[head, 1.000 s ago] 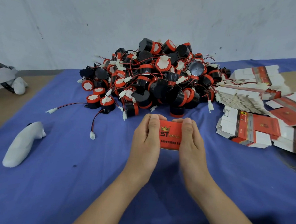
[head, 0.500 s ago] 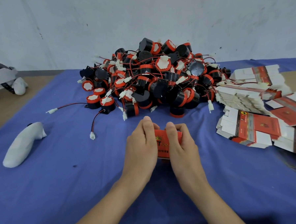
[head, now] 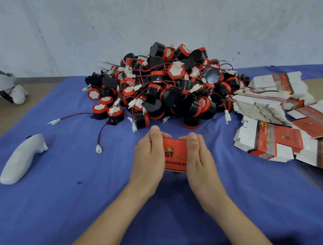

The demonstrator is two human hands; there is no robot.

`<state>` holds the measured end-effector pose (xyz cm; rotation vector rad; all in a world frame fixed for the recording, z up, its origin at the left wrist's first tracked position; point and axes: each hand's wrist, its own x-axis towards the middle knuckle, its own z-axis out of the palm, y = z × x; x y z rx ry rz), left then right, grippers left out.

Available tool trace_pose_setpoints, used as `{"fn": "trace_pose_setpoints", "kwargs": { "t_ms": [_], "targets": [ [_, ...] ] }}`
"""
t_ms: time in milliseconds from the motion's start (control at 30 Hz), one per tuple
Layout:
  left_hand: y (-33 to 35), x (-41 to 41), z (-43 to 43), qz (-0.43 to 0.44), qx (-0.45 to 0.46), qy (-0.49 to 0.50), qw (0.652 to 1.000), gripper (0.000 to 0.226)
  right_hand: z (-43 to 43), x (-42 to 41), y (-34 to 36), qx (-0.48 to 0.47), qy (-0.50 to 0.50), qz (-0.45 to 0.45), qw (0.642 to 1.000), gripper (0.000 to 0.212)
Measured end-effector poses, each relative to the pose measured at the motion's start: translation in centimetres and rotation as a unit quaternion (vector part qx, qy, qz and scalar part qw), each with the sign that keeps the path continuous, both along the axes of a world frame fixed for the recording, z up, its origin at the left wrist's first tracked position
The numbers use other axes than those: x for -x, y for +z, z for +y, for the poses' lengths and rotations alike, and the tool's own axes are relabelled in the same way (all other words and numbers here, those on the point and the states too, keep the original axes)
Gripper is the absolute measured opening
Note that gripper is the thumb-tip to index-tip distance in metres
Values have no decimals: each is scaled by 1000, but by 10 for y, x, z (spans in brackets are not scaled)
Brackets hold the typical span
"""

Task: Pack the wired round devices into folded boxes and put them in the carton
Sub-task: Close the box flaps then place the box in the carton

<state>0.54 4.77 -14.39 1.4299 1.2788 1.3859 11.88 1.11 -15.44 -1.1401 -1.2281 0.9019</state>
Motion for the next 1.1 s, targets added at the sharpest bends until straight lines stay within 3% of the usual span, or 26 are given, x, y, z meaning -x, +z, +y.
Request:
{"fn": "trace_pose_setpoints", "kwargs": {
  "t_ms": [100,500,767,900,1033,1100],
  "targets": [
    [6,0,-5,-29,6,-42,999,46,1,-1,1,5,1,18,1000,41],
    [5,4,-9,18,-7,-127,992,33,2,0,-1,2,-11,34,999,37],
    [2,6,-7,58,-23,-128,990,47,6,-1,-4,8,-19,35,999,43],
    [3,5,-9,28,-9,-131,991,50,10,-2,-5,9,-30,37,999,44],
    [3,3,-10,-17,12,-167,986,36,17,-9,-4,36,-53,113,992,51],
    [1,2,-12,19,14,-181,983,47,20,-12,-6,63,-58,144,986,51]
  ]
}}
